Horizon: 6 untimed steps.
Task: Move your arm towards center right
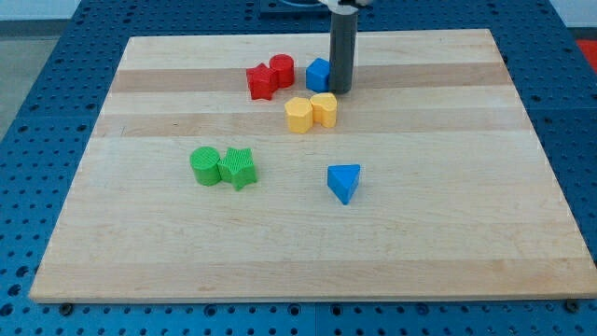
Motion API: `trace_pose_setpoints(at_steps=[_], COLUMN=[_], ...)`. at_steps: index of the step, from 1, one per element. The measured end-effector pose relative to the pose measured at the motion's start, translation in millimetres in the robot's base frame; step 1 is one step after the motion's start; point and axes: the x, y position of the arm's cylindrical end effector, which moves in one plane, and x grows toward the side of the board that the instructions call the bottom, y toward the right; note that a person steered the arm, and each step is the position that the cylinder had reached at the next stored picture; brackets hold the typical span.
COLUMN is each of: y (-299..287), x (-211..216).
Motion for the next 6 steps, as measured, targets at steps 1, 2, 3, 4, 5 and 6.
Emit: trace_pose_setpoints(at_steps=[1,2,3,4,5,6], y=[0.0,-6.7,-33.4,-39.6,-22.1,20.1], x=[-19.4,-27.5,-27.6,-26.6,-18.9,7.7])
